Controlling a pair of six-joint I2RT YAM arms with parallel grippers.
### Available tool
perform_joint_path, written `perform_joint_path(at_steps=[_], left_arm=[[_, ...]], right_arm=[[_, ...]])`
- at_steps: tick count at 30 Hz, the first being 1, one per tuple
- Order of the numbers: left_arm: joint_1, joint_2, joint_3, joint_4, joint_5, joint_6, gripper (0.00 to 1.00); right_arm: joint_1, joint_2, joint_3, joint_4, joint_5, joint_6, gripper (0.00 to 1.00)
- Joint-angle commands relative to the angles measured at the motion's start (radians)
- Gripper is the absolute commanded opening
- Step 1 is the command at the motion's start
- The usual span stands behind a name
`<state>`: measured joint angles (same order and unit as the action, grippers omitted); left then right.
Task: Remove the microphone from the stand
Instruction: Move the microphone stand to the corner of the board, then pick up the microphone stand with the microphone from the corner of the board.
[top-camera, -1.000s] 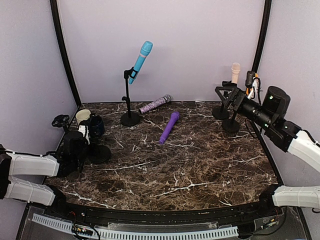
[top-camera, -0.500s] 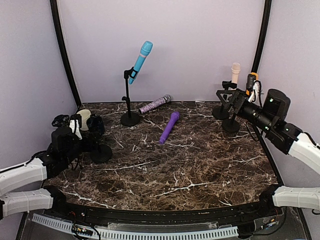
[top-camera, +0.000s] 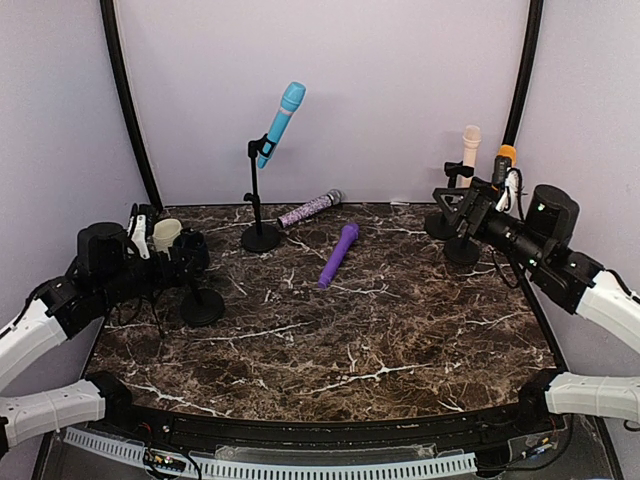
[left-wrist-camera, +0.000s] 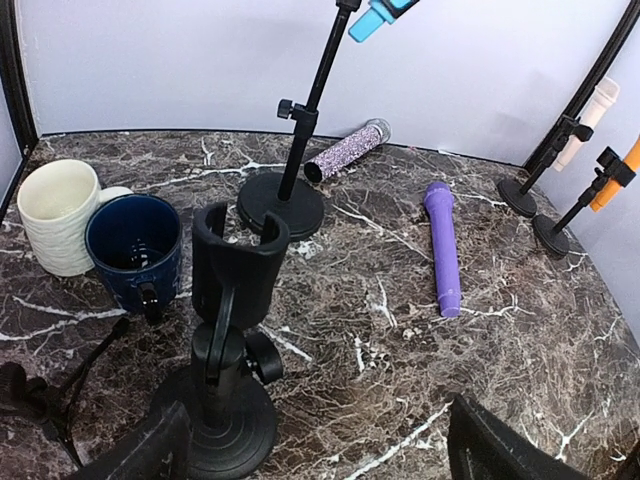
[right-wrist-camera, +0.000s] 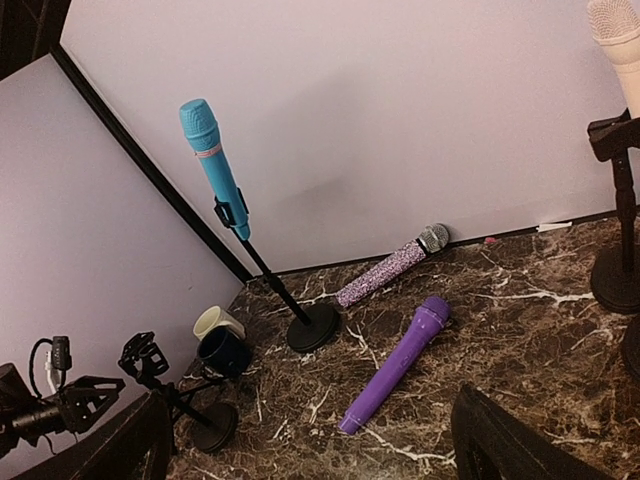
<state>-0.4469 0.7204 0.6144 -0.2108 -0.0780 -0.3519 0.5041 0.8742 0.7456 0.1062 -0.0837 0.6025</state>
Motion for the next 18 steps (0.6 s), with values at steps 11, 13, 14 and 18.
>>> perform_joint_path(at_steps=[11,13,14,18], left_arm=[[0.004,0.129,0.372,-0.306,0.062,0.083,0.91],[0.004,0.172,0.405,-0.297,0.071,0.095,0.91],[0.004,0.188,0.417,-0.283,0.073,0.104,0.91],[0.004,0.322,0.494,-0.205,0.099,0.144,0.92]], right_arm=[[0.005,-0.043,-0.012,0.023,0.023,-0.014,0.99],[0.005,-0.046,-0.015,0.024,0.022,-0.014,0.99],[0.005,-0.048,-0.016,0.024,0.022,-0.015,0.98],[0.005,-0.055,-0.027,0.038,0.014,-0.009,0.98]])
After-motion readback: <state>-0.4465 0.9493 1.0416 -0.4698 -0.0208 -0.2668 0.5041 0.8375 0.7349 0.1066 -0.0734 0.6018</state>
